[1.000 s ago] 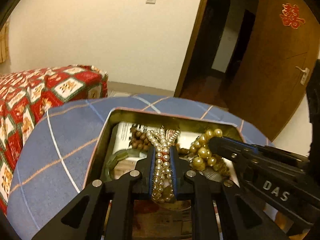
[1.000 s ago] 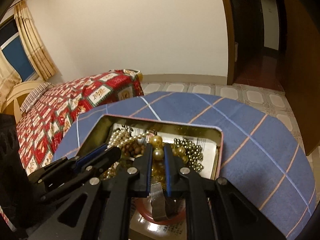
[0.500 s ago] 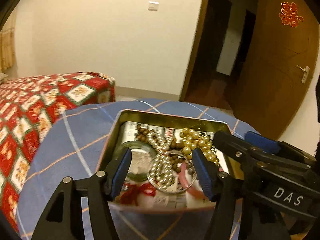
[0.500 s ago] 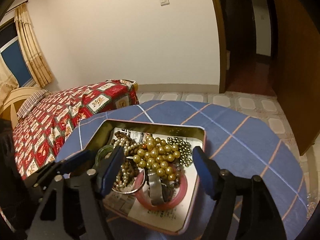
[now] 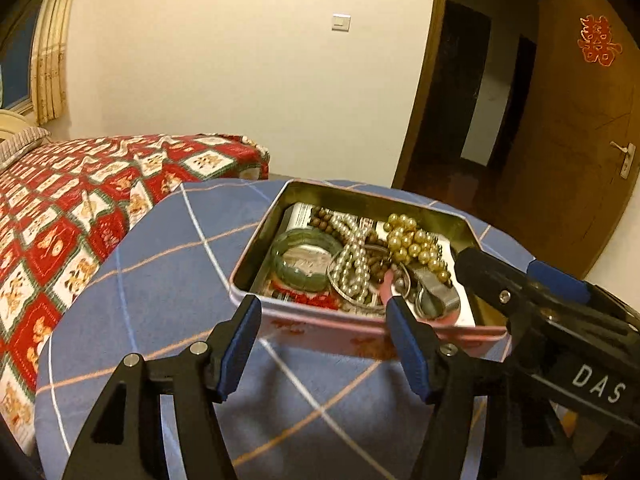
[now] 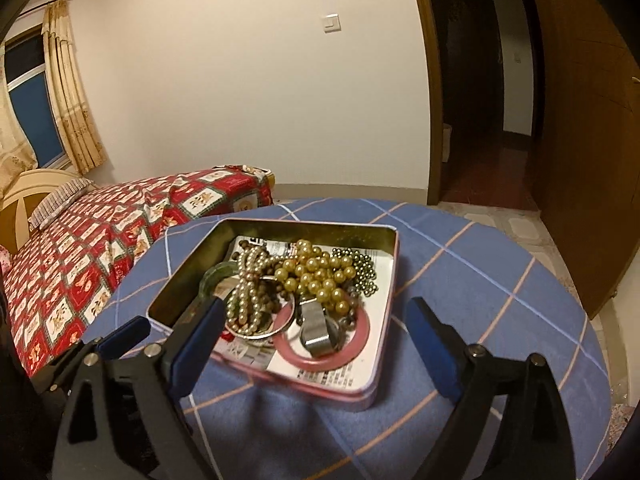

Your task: Organize jewelry

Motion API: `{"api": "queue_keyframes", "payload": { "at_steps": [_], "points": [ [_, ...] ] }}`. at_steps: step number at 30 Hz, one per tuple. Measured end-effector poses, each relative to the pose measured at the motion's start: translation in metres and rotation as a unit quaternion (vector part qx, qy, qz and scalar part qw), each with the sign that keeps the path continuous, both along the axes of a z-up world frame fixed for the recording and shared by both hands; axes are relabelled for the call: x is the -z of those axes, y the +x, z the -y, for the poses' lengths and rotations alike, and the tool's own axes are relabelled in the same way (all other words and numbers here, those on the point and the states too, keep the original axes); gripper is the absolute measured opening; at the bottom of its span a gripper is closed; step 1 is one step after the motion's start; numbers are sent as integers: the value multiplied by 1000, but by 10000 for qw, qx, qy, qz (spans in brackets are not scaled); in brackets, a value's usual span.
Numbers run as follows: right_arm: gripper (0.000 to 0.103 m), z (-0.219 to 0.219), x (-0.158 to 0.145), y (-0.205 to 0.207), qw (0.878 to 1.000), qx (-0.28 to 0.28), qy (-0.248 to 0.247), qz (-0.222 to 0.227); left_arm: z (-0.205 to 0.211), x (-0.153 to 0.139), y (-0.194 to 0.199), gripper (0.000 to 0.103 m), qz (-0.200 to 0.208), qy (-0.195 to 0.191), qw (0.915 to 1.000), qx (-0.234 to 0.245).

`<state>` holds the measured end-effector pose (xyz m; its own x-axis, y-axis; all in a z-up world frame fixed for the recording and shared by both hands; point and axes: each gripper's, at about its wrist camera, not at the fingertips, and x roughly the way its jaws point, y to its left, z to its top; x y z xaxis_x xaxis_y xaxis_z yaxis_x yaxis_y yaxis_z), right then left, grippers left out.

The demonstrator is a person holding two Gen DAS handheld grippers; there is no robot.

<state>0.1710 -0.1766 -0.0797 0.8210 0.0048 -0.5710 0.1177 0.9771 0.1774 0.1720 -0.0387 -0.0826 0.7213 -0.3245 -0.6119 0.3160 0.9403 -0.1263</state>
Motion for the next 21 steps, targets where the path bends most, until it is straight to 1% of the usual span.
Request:
{"api": "queue_keyframes", "payload": {
  "at_steps": [4, 7, 11, 13, 17, 21],
  "points": [
    [94, -4, -1, -14, 10000, -43, -16, -16, -4, -3, -9, 65, 7, -25, 10000, -7],
    [97, -7, -1, -26, 9999, -82, -63, -14, -5, -5, -19, 65, -14, 24, 10000, 4],
    [97, -11, -3, -45, 9998, -98, -175, 51, -8, -6, -37, 65, 55, 82, 10000, 9],
    [97, -12, -4, -55, 9996, -45, -243, 125, -10, -6, -43, 65, 64, 87, 9999, -41],
    [97, -14, -12, -74, 9987, 108, -375, 317, -18, -8, -58, 65, 55, -54, 9999, -118],
    [98, -18, -27, -96, 9965, 249, -535, 593, -21, -21, -73, 65, 235, -61, 9996, -161]
  ]
}}
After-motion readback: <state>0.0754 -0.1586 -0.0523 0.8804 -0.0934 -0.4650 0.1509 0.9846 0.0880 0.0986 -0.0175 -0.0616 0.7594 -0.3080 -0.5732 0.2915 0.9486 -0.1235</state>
